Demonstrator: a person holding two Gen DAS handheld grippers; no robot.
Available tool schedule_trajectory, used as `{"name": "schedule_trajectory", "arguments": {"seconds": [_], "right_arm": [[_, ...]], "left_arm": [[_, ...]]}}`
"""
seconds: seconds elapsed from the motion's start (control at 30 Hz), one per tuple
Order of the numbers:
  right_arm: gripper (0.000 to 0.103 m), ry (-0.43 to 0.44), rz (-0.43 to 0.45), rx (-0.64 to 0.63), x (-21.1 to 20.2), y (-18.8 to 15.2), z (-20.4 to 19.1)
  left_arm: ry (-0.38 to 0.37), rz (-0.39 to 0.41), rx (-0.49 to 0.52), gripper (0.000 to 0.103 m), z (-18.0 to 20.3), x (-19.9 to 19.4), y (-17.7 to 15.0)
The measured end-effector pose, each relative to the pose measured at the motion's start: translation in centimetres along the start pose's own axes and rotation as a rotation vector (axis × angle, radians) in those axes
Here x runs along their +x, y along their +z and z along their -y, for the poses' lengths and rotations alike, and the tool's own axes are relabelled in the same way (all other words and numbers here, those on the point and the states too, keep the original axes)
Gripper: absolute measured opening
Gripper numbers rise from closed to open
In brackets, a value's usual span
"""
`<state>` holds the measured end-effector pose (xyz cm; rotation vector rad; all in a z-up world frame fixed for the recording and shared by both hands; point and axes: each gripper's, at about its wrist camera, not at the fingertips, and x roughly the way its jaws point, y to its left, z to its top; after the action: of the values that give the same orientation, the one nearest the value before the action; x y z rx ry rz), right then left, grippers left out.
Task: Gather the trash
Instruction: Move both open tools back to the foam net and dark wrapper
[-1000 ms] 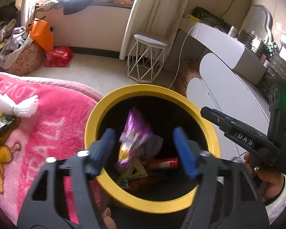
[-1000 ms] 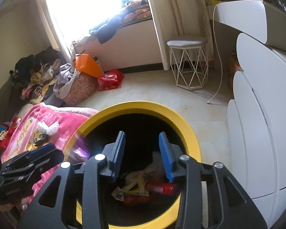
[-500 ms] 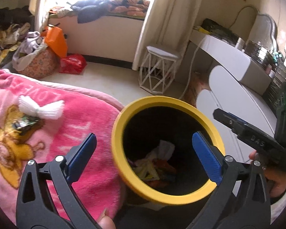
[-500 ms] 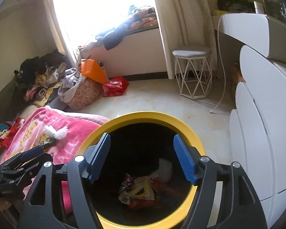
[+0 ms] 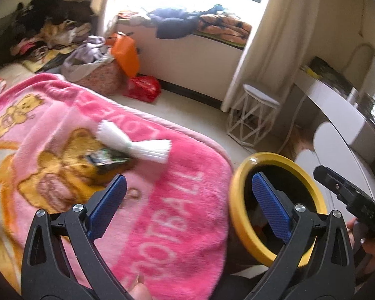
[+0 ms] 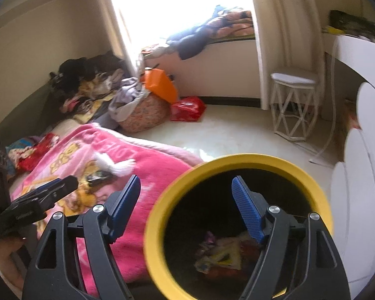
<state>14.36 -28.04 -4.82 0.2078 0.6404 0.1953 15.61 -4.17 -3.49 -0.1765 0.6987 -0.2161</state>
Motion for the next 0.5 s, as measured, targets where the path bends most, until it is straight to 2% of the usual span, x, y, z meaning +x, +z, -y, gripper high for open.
{"name": "schedule_trajectory", "arguments": {"seconds": [0.23, 0.5], "right_arm": [[0.073, 0.098, -0.026, -0.058, 2.9, 1.4, -4.2], [0.073, 0.178, -0.098, -0.255, 8.8, 2.1, -10.1]], "left_arm": [[0.056, 0.021, -0.078, 0.092, -4.4, -0.5, 0.6], [0.113, 0.019, -0.186, 0.092, -9.8, -0.1, 1.0]]}}
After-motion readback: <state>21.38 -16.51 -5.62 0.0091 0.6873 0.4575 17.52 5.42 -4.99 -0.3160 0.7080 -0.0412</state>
